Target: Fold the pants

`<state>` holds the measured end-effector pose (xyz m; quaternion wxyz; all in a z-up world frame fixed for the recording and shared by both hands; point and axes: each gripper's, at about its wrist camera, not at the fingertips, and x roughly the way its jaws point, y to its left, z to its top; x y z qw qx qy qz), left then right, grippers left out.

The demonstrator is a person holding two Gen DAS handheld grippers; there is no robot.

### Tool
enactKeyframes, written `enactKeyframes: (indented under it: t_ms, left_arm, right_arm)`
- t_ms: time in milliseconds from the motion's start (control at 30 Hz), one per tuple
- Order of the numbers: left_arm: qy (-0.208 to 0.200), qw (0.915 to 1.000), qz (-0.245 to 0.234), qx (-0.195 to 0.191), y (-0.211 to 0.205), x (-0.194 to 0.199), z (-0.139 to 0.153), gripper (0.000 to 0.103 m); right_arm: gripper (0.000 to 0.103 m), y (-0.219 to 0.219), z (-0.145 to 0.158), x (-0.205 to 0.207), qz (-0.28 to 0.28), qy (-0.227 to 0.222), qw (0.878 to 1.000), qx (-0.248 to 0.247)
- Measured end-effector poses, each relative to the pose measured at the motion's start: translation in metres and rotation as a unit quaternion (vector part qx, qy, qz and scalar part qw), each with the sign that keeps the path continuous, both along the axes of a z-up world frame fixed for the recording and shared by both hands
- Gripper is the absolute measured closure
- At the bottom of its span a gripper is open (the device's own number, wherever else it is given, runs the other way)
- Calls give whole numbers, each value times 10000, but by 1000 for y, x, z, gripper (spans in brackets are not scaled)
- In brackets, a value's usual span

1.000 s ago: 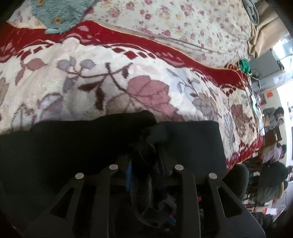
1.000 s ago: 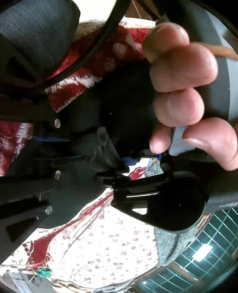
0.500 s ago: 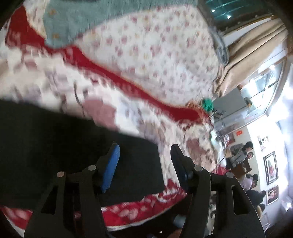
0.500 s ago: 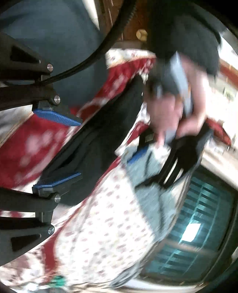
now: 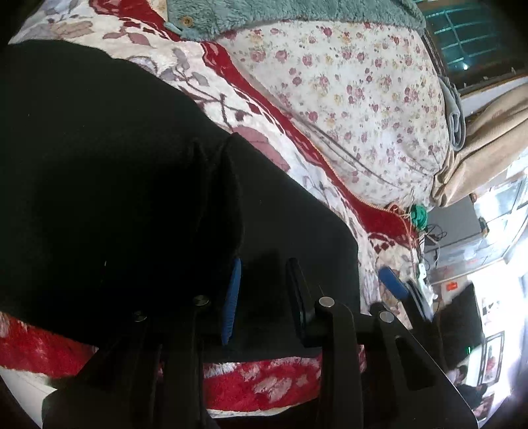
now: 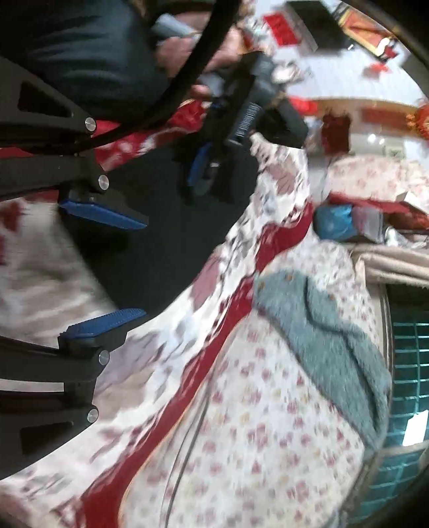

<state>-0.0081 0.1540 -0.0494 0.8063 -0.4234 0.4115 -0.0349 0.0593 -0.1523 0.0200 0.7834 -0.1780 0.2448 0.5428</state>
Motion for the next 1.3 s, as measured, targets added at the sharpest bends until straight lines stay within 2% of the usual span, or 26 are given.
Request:
enactKeyframes:
  t_ms: [67,133,233,367,500,567,600,633,667,767,867,933,967,1033,1133,1200,1233,1300]
  left_arm:
    - [-19,9999,34,-135,5,-1,-4,76]
    - [-35,9996,59,-264,9,-3,-7,76]
    - [-69,9991,99,-414,13,-5,-10,76]
    - [-84,9990,118,-426,14,-6,-10,76]
    - [-99,9988,154,-464,14,-7,-10,76]
    - [-109,9985,173,-502,15,-8,-10,76]
    - [-116,9984,167,-521,15,-9,-11,76]
    - [-119,9984,168,-523,16,-9,-11,76]
    - [-134,9982,173,-564,18,-11,-12,76]
    - [-206,9974,202,-662,22,-16,-13,75]
    - [-498,9961,405,-611,32,-38,-2,68]
    - [-968,9902,736,-688,46,-68,8,55]
    - [-1152,9863,978,-667,57,-86,12,53]
    - [-1342,9773,1520,-607,82,-123,15,38]
    - [-1502,9535,2539,-618,128,-184,10,30]
    - [-1492,9360,3088,-798,159,-212,-3,27]
    - [-1450,9292,3263,-952,168,-219,-12,26]
    - [-1384,9227,3381,-1231,181,-221,-26,26]
  right_arm:
    - [55,16,-14,16,266,404,9988,-52]
    - [54,33,-46,23,410,803,9947,-493]
    - [54,27,-47,29,443,1020,9934,-265]
    - [55,29,-35,18,396,735,9957,-407]
    - [54,18,-9,17,112,512,9986,42]
    - [54,28,-18,18,149,543,9983,-180]
    - [52,39,-35,19,152,619,9960,-623]
    - [49,44,-47,17,116,560,9949,-835]
    - [49,38,-47,13,68,380,9981,-485]
    - [49,30,-45,13,16,470,9985,-297]
    - [49,25,-47,8,-45,337,9991,-249]
    - [49,25,-48,6,-78,224,9994,-253]
    - [49,26,-49,6,-80,196,9994,-257]
    - [49,27,-52,6,-89,165,9995,-258]
    - [49,27,-53,8,-82,189,9995,-239]
    - [49,27,-53,8,-81,201,9995,-234]
    - [49,27,-53,8,-79,210,9995,-230]
    - [49,27,-54,9,-78,217,9995,-230]
